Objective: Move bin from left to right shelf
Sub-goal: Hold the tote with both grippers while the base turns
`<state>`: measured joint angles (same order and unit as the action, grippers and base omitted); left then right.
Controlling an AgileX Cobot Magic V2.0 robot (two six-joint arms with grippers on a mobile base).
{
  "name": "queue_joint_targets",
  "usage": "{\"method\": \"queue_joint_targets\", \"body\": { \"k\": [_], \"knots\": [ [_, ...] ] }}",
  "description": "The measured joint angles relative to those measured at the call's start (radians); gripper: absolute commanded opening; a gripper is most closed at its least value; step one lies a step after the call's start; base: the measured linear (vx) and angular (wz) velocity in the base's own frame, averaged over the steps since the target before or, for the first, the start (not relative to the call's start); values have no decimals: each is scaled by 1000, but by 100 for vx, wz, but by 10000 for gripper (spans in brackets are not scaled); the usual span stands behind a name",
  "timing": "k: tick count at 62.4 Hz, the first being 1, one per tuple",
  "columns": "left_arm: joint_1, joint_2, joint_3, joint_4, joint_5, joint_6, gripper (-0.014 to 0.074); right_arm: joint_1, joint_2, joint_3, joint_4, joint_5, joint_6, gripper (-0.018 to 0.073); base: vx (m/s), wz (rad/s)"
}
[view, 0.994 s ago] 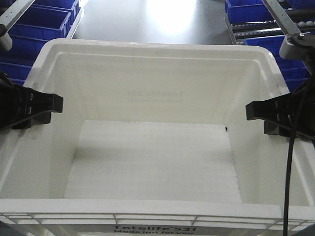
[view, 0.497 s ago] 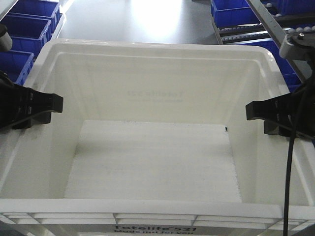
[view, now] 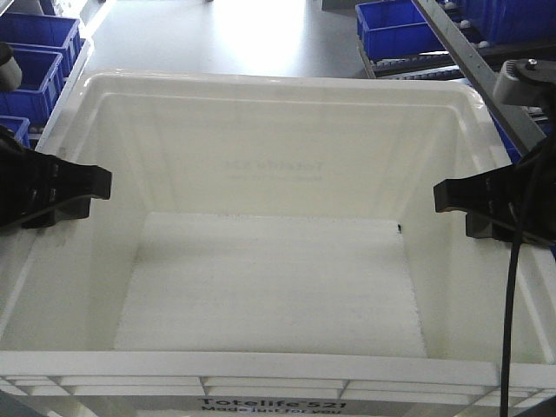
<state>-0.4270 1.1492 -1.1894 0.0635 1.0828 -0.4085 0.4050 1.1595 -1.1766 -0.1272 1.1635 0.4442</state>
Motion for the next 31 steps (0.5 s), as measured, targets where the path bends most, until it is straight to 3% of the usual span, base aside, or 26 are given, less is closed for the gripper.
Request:
{"method": "queue_joint_targets", "body": {
  "k": [31],
  "knots": [
    [0,-1,0,-4,3,0,20,0,0,0,5,23,0,-1,35,6]
  ]
}}
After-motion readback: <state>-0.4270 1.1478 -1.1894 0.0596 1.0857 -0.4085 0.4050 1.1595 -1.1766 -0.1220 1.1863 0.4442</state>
